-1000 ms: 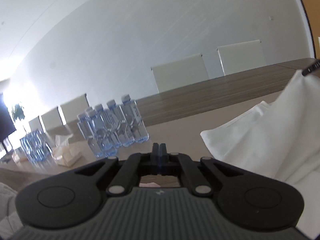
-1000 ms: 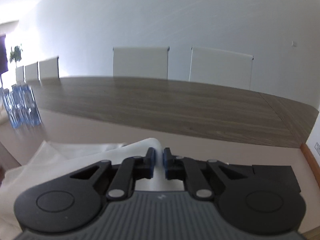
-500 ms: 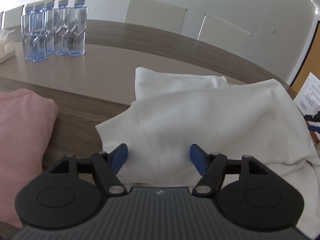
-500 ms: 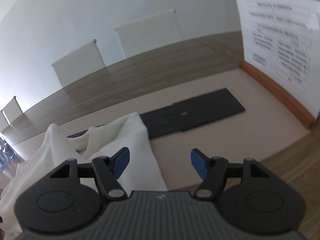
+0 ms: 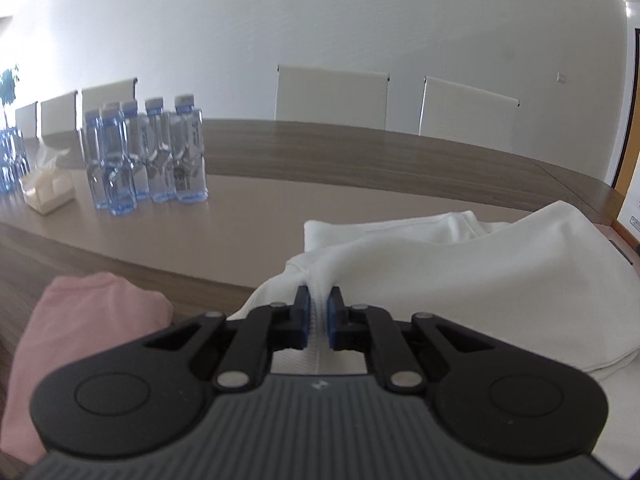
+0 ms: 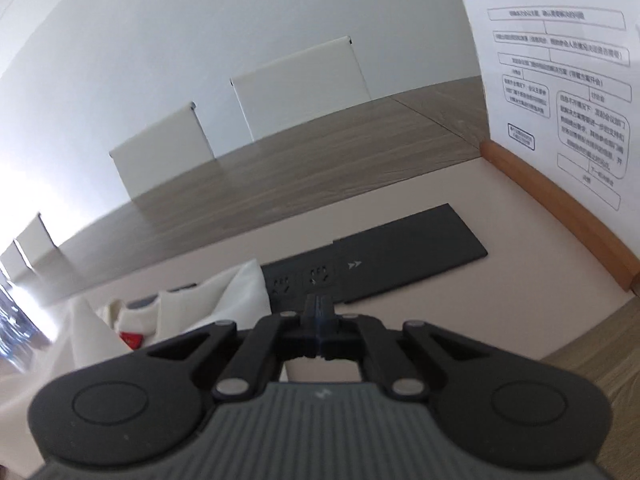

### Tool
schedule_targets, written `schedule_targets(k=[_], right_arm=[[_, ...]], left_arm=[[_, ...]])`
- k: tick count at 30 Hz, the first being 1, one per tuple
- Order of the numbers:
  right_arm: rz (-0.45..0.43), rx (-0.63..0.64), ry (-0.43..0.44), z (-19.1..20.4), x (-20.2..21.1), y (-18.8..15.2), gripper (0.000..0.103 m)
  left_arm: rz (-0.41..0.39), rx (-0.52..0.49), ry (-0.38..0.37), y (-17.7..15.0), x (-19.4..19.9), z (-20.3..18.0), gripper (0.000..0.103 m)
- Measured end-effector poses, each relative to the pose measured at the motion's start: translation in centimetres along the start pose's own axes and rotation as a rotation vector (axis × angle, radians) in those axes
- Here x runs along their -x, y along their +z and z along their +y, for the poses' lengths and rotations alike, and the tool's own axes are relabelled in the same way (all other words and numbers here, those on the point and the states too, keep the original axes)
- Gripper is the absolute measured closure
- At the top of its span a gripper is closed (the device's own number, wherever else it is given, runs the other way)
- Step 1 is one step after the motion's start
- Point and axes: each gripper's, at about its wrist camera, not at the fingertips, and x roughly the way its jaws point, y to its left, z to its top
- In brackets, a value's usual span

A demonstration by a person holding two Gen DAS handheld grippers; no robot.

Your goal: Fold clothes

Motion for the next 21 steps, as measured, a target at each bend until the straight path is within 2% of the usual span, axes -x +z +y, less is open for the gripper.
schedule_targets(k=[1,3,4,5,7,9,10,11,12,13,15,18,21], right_arm=[[0.032,0.005,0.044,-0.2,0.0,0.2,0.099],[0.081,0.054,0.079,0.6,-0.6,0.2,0.070],[0.096,0.093,0.065,1.5,-1.1,-0.1,0.040],[0.110,0.125,0.070,2.4,-1.6,-0.5,0.029],[0.139,0.157,0.105,4.2,-2.9,-1.2,0.030],[0.158,0.185,0.087,6.5,-4.5,-1.8,0.030],[0.164,0.219,0.045,7.5,-5.2,-2.3,0.039],[0.168,0.262,-0.010,8.5,-5.9,-2.8,0.086],[0.179,0.290,-0.055,9.2,-6.6,-3.4,0.099],[0.154,0.291,-0.082,9.2,-6.7,-3.5,0.103],[0.060,0.275,-0.113,8.7,-5.6,-3.0,0.103],[-0.013,0.197,-0.084,6.2,-3.6,-0.6,0.103],[0.042,0.220,-0.131,4.7,-4.3,-0.4,0.103]], left_arm=[[-0.020,-0.020,0.020,0.2,0.3,0.1,0.095],[0.015,-0.019,0.032,0.1,-1.0,0.3,0.095],[0.037,-0.013,0.036,0.0,-1.7,0.6,0.095],[0.055,-0.001,0.039,-0.3,-2.2,0.8,0.095],[0.080,0.010,0.047,-0.8,-3.1,1.1,0.095],[0.088,0.003,0.057,-1.1,-3.4,0.8,0.095],[0.089,-0.002,0.062,-1.2,-3.5,0.6,0.095],[0.087,-0.011,0.068,-1.3,-3.5,0.4,0.095],[0.080,-0.025,0.075,-1.3,-3.3,0.2,0.095],[0.073,-0.038,0.081,-1.3,-3.0,0.0,0.095],[0.051,-0.055,0.076,-1.1,-2.5,-0.4,0.095],[0.017,-0.073,0.049,-0.7,-1.8,-0.9,0.094],[0.002,-0.117,0.018,-1.1,-2.4,-2.7,0.094]])
